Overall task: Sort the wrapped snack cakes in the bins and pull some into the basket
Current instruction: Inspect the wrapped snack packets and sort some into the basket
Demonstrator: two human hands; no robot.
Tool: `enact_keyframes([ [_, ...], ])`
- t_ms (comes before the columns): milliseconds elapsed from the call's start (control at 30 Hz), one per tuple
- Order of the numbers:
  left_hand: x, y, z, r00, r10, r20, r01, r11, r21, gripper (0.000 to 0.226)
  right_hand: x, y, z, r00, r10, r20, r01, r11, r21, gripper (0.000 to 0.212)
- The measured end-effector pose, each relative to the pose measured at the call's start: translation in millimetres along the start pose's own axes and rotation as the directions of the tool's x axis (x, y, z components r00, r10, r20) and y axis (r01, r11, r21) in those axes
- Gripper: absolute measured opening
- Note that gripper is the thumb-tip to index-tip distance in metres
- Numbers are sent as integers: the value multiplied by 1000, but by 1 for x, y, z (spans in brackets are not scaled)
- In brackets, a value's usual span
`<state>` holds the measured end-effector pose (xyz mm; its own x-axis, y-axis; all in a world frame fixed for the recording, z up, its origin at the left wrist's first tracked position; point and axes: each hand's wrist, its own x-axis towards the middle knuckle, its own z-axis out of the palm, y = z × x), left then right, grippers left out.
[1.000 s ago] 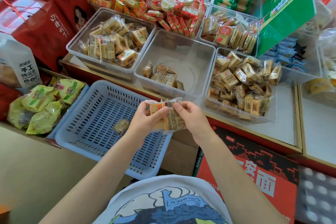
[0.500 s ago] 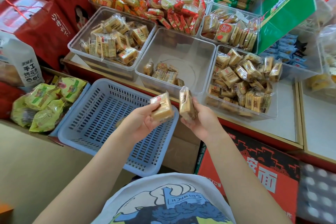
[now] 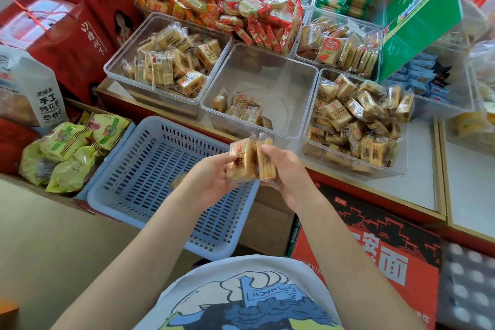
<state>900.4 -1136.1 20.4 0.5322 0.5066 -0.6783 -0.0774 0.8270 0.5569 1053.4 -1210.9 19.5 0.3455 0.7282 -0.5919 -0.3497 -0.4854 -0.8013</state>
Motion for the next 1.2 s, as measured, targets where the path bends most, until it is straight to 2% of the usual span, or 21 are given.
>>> enact_keyframes([
  [100,-5,1,2,995,18,98,-17,1000,-9,33,-3,-3,-1,998,-27,55,23,997,75,46],
  [167,-6,1,2,994,28,104,-30,999,18,41,-7,-6,1,995,-52,86,42,992,119,36],
  [267,-6,3,3,990,8,139,-4,999,-33,39,-9,-9,1,992,-49,120,28,985,171,41],
  [367,-5,6,2,989,28,144,-17,997,-80,44,-9,-11,-1,996,-5,86,-12,980,200,45],
  [500,-4,7,-5,987,70,145,-78,996,53,47,-7,-13,-6,999,-5,50,-4,985,171,50],
  [633,-3,10,-3,991,85,102,-95,990,100,44,-3,-13,-7,997,-26,70,15,989,146,34],
  [700,-1,11,-3,991,108,76,-116,987,110,32,-1,-13,-7,998,-25,52,15,983,185,29],
  [767,2,11,-4,990,137,25,-139,988,73,23,0,-14,-8,998,-37,43,27,978,204,34],
  [867,5,12,-6,986,155,-65,-159,985,-61,18,0,-10,-11,994,-100,31,93,977,194,62],
  [900,6,12,-5,985,158,-66,-165,980,-113,18,-1,-10,-11,992,-120,41,112,981,158,63],
  [1000,6,10,-2,978,197,-62,-205,961,-184,19,-1,-9,-5,990,-135,52,134,991,15,28],
  [1100,8,8,5,965,243,-93,-256,954,-155,20,0,-5,2,994,-101,35,102,995,-7,8],
  [1200,6,3,11,953,290,-92,-296,952,-72,13,0,-3,9,992,-118,43,118,993,-3,24],
])
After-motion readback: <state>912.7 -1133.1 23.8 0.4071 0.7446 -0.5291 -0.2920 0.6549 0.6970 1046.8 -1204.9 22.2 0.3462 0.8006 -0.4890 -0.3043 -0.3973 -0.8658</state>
